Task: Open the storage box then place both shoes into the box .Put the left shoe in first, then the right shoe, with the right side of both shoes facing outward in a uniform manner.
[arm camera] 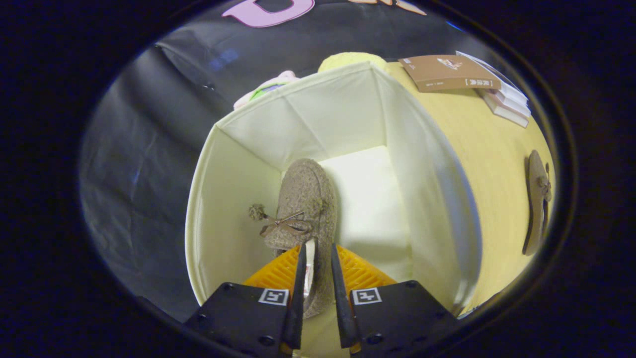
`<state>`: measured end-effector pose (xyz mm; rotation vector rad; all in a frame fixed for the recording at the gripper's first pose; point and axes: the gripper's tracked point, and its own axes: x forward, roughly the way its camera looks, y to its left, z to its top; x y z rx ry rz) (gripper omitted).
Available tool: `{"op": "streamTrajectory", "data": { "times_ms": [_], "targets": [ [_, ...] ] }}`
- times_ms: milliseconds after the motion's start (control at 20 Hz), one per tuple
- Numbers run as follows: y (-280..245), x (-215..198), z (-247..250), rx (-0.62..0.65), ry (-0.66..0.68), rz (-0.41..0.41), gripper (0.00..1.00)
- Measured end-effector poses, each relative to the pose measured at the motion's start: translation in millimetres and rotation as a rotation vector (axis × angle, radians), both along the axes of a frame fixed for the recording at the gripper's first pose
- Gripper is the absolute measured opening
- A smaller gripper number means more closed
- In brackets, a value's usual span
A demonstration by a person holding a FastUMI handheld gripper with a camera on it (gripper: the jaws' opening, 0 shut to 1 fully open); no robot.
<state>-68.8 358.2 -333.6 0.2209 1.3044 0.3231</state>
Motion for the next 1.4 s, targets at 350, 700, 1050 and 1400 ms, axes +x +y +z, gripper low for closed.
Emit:
{"op": "streamTrajectory", "data": {
  "times_ms": [350,700,1050,1400],
  "targets": [
    [-2,1,76,0.194,-0.187,0.086,0.86],
    [-127,28,121,0.085,-0.39,0.046,1.0],
    [-275,47,120,-0.067,-0.419,-0.062,1.0],
    [-397,51,85,-0.208,-0.371,-0.132,1.0]
  ]
}}
